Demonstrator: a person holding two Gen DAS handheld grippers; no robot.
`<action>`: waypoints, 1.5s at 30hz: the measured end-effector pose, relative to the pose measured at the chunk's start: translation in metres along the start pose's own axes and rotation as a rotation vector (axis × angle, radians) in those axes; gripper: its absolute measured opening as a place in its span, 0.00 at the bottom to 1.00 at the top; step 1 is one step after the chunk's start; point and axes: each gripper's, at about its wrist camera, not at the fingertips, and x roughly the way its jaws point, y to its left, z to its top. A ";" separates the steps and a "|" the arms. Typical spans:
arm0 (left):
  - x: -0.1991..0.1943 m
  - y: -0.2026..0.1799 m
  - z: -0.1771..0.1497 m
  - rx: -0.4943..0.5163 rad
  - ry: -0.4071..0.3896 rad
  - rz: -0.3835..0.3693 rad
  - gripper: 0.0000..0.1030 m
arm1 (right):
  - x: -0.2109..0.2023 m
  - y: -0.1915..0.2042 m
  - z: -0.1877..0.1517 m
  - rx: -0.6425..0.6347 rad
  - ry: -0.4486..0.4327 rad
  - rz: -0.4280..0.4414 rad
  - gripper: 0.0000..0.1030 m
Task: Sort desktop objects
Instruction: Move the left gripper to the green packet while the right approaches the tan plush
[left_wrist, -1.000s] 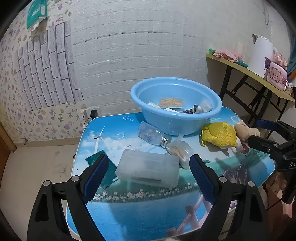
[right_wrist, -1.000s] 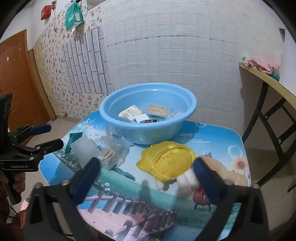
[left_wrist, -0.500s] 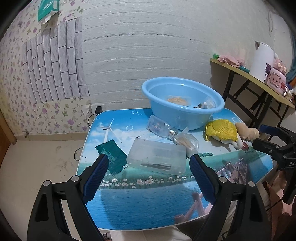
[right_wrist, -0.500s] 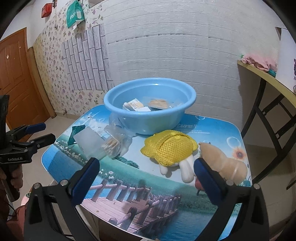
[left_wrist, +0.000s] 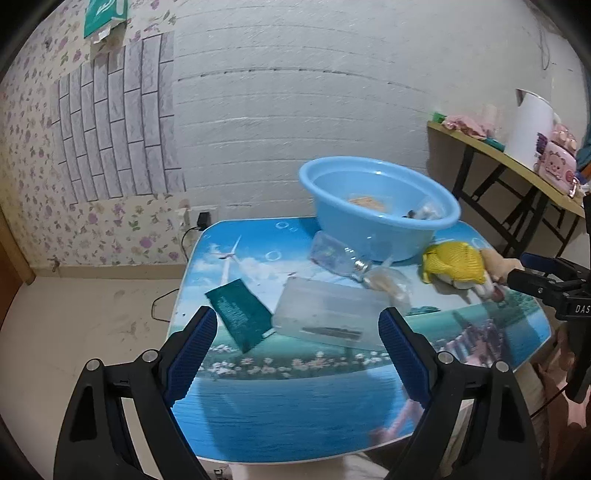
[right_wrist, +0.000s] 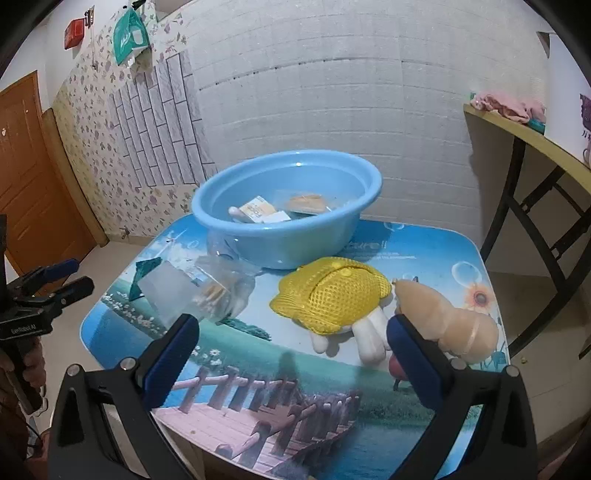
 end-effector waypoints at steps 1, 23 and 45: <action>0.001 0.002 -0.001 -0.005 0.003 0.004 0.87 | 0.002 -0.001 -0.001 0.004 0.006 0.002 1.00; 0.039 0.036 -0.016 -0.027 0.074 0.076 0.87 | 0.019 -0.014 -0.008 -0.011 0.029 -0.013 1.00; 0.090 0.060 -0.011 -0.065 0.152 0.145 0.87 | 0.016 -0.054 -0.013 0.021 0.033 -0.138 1.00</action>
